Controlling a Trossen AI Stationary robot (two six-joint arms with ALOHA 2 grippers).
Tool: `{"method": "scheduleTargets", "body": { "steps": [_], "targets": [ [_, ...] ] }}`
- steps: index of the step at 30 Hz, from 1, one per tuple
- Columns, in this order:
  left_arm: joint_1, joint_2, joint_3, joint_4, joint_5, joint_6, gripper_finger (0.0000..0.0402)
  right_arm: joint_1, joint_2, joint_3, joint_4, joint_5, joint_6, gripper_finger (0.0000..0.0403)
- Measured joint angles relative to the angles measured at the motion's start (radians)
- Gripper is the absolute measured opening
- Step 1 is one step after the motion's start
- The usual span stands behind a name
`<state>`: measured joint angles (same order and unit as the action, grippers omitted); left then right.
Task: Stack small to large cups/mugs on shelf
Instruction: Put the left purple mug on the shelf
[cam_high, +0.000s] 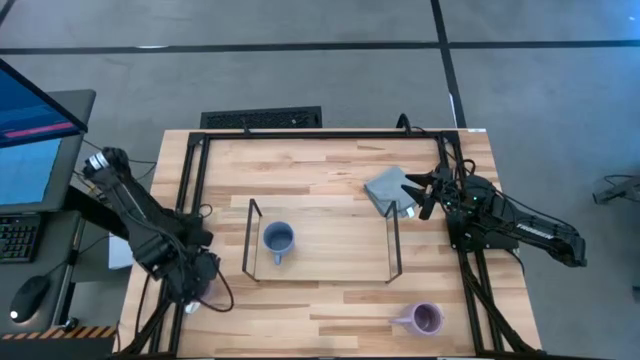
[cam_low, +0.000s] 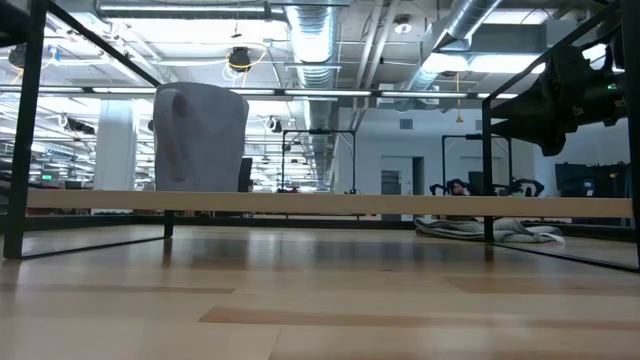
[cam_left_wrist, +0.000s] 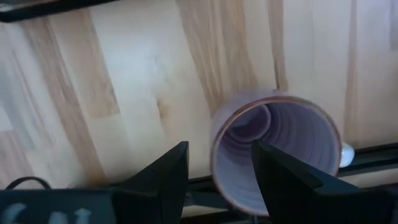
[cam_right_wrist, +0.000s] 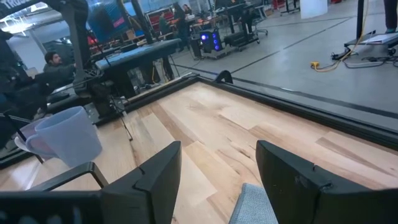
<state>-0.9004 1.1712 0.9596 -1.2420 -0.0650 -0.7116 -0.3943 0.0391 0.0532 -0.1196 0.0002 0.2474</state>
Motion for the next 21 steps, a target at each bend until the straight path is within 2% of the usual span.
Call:
{"method": "scheduleTargets", "body": {
  "steps": [10, 16, 21],
  "targets": [
    [-0.039, 0.011, 0.0, 0.014, -0.004, -0.108, 0.0167, 0.0, 0.0, 0.0, 0.0, 0.0, 0.016, 0.023],
    [-0.062, 0.011, -0.027, 0.059, -0.054, -0.132, 0.0167, 0.0, 0.0, 0.0, 0.0, 0.0, 0.016, 0.023],
    [-0.063, 0.003, -0.112, 0.143, 0.032, -0.162, 0.0167, 0.0, 0.0, 0.0, 0.0, 0.0, 0.016, 0.023]
  ]
}}
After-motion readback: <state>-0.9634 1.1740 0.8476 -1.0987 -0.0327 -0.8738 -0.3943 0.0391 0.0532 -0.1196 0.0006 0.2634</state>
